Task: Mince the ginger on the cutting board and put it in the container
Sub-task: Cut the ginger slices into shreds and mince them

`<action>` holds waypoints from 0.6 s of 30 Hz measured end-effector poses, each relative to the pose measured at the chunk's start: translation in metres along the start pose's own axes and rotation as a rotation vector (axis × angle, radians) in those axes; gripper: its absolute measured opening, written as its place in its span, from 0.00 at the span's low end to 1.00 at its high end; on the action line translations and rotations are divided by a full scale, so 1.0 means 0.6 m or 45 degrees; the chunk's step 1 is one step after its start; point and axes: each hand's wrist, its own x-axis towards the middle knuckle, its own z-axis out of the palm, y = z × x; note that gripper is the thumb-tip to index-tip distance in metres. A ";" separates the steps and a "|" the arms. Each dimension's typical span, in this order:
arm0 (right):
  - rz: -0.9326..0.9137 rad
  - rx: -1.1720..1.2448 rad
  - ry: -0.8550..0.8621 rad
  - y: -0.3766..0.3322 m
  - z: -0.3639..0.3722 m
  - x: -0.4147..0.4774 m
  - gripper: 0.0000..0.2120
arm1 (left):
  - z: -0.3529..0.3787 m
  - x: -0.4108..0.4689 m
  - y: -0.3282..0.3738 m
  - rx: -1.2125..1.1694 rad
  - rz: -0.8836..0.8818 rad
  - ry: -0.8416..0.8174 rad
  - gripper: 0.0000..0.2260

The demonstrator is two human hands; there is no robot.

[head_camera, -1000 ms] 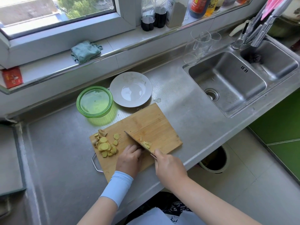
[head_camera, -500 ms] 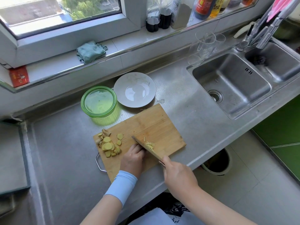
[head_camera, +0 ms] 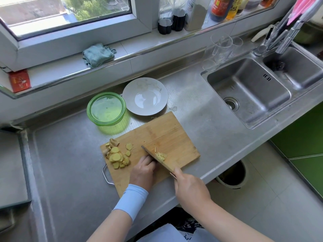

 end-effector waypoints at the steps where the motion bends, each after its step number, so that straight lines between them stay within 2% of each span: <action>1: -0.002 0.000 -0.002 -0.005 -0.001 0.008 0.09 | 0.002 -0.001 -0.002 0.002 -0.011 -0.008 0.12; 5: -0.028 0.013 -0.003 -0.015 -0.005 0.025 0.09 | 0.003 -0.003 -0.004 0.001 -0.017 -0.025 0.10; 9: -0.026 0.015 0.005 0.001 -0.006 -0.001 0.13 | 0.005 -0.001 -0.003 0.007 -0.014 0.004 0.11; 18: -0.021 0.003 0.015 -0.016 -0.001 0.022 0.08 | 0.009 -0.003 -0.003 0.005 -0.036 0.066 0.09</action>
